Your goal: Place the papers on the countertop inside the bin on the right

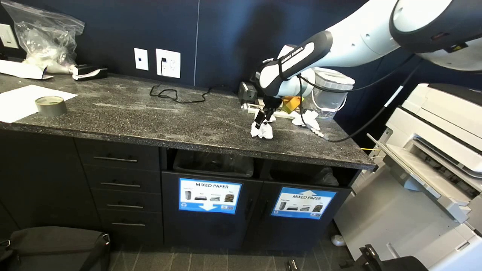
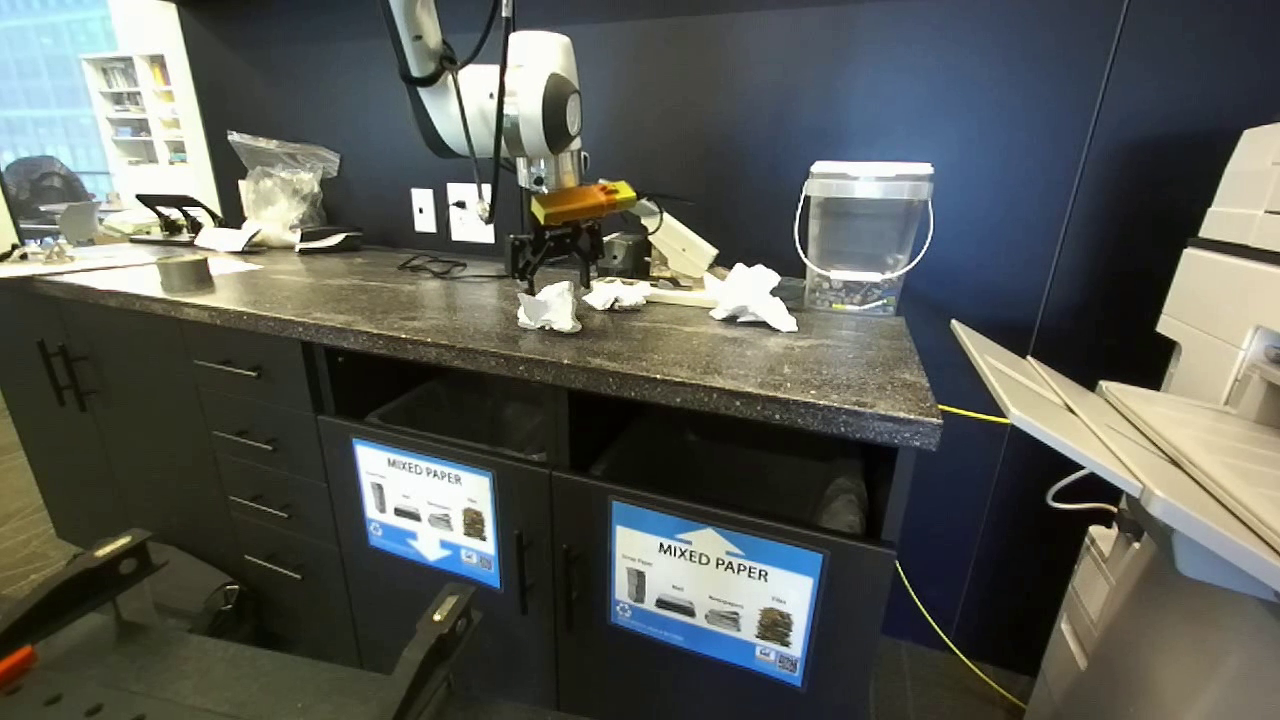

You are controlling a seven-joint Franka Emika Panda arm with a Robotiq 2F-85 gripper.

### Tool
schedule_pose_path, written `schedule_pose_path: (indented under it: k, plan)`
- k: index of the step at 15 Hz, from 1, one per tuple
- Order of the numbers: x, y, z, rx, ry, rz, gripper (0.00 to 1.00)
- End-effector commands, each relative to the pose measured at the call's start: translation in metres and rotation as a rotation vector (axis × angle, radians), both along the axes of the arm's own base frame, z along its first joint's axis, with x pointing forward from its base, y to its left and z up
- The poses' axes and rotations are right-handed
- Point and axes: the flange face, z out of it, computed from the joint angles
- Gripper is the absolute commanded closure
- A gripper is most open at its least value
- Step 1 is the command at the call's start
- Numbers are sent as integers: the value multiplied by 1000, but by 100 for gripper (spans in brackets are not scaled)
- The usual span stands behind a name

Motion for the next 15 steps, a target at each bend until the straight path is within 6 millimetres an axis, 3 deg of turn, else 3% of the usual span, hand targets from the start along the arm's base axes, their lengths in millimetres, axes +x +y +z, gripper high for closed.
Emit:
schedule_pose_path:
  k: [1,14,15]
  plan:
    - [8,0,-5,-28,16,14,0]
    - [13,3,-21,-22,47,12,0]
    - [14,3,-22,-22,47,13,25]
